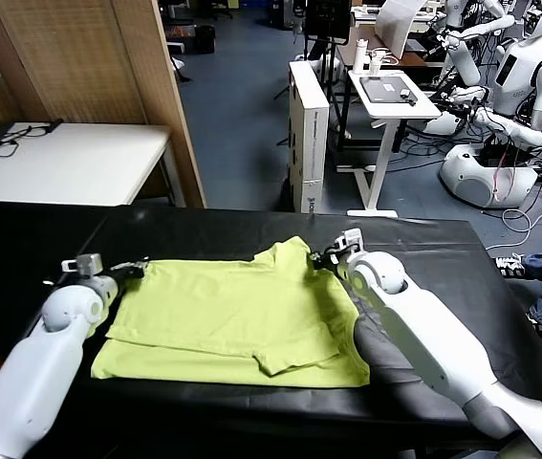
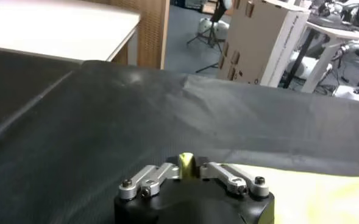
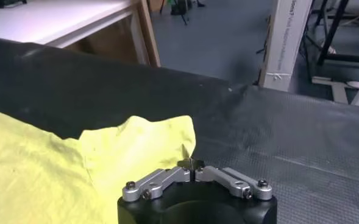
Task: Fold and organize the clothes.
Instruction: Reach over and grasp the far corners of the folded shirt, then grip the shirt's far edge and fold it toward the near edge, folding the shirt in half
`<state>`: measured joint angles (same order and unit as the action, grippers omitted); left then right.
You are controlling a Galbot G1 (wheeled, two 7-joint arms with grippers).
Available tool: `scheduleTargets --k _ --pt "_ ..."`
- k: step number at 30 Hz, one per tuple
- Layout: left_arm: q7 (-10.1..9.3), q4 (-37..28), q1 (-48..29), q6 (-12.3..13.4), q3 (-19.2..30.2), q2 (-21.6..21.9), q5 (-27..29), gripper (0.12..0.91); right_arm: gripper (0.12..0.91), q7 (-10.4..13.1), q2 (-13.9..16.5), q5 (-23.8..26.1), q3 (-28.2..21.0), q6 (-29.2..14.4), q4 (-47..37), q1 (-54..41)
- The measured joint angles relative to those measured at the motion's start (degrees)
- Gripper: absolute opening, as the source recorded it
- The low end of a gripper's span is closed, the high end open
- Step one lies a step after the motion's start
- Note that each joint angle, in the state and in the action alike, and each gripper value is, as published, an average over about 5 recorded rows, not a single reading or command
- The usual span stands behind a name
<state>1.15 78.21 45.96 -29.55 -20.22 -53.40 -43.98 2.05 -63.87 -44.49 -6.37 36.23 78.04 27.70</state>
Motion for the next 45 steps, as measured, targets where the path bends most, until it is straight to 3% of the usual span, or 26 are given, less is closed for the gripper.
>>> scheduleTargets --k 12,18,27,34,45 --pt "-1.85 8.3 5.1 -0.6 -2.9 3.9 -3.3 0.147 0.14 2.9 5.2 -6.3 4.3 3.5 11.4 3.9" --pt "-2.85 15.4 10.3 -0.9 -5.7 6.4 -5.0 0.147 0.14 3.9 10.4 -10.4 7.2 5.9 20.2 7.5" --pt "-2.97 23.3 19.0 -1.5 -11.4 9.1 -5.5 0.147 0.14 3.7 19.5 -11.4 10.8 6.0 32.3 16.7" --pt "-2.3 26.7 25.5 -1.9 -14.6 8.6 -3.4 0.147 0.14 3.6 24.2 -10.9 12.4 6.0 38.3 23.8" --pt "-1.35 29.4 35.2 -1.4 -19.0 5.8 -1.1 0.147 0.14 3.4 27.4 -10.6 13.5 6.0 42.7 31.5"
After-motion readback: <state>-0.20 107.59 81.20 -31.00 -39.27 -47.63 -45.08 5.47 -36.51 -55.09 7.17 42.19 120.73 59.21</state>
